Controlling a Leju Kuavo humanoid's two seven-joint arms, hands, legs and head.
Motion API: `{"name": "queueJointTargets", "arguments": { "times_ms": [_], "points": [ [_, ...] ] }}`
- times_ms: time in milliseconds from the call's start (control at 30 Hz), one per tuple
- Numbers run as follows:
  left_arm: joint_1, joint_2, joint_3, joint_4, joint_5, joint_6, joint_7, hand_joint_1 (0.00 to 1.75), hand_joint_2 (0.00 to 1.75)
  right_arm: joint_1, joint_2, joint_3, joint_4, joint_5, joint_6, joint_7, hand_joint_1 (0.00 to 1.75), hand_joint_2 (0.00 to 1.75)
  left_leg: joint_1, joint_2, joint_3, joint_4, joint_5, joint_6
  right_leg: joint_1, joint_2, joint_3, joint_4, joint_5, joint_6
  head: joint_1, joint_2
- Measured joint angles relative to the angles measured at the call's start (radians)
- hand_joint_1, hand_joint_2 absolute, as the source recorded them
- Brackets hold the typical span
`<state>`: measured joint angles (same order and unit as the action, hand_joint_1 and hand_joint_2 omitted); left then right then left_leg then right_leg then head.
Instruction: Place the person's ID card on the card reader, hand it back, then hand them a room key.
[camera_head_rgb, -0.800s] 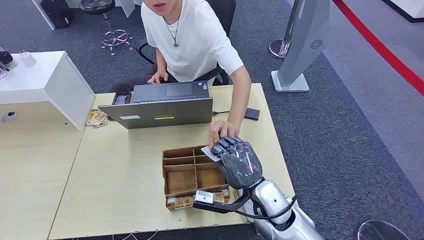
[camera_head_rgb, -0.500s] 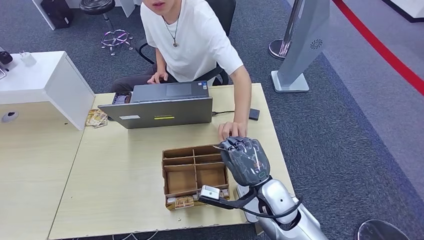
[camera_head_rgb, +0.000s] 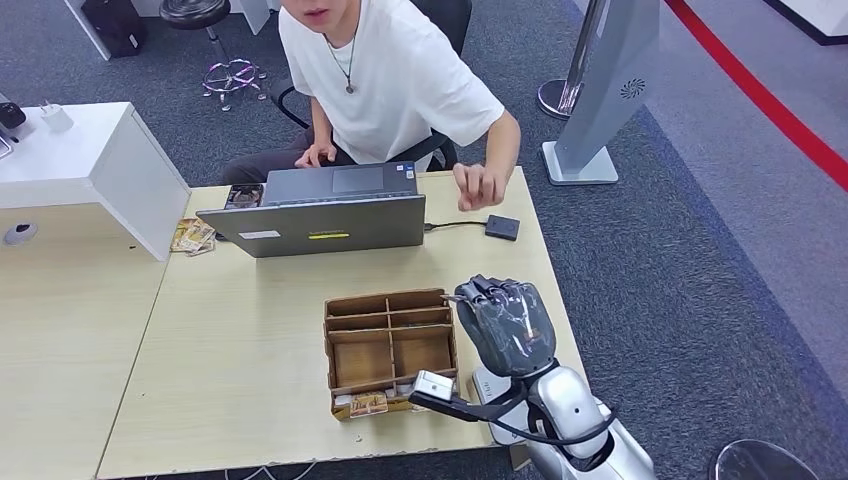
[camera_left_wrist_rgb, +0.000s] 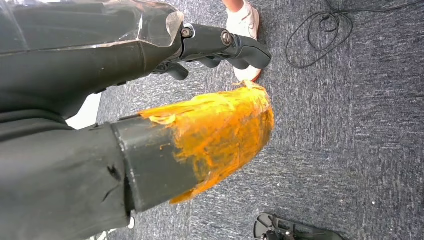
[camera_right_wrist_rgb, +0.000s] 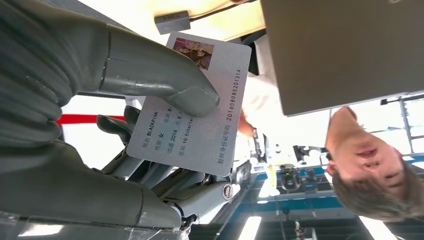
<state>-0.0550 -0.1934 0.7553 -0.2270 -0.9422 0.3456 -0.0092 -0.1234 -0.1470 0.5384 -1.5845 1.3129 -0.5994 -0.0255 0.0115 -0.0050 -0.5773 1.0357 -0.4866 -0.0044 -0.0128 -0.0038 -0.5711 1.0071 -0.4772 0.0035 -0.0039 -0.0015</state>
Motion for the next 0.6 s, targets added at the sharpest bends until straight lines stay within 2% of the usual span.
{"name": "queueJointTargets", "arguments": {
  "times_ms": [267,600],
  "points": [
    [0.000,0.000,0.010,0.000,0.000,0.002,0.000,0.00,0.00,0.051,-0.010,-0.055,-0.030,-0.041,0.001,-0.006,1.75,1.75,0.000,0.000,0.000,0.000,0.000,0.000,0.000,0.000,0.000,0.000,0.000,0.000,0.000,0.000],
    [0.000,0.000,0.029,0.000,0.002,0.006,-0.003,0.00,0.00,0.138,-0.023,-0.149,-0.072,-0.239,0.052,-0.092,1.75,1.75,0.000,0.000,0.000,0.000,0.000,0.000,0.000,0.000,0.000,0.000,0.000,0.000,0.000,0.000]
  ]
}}
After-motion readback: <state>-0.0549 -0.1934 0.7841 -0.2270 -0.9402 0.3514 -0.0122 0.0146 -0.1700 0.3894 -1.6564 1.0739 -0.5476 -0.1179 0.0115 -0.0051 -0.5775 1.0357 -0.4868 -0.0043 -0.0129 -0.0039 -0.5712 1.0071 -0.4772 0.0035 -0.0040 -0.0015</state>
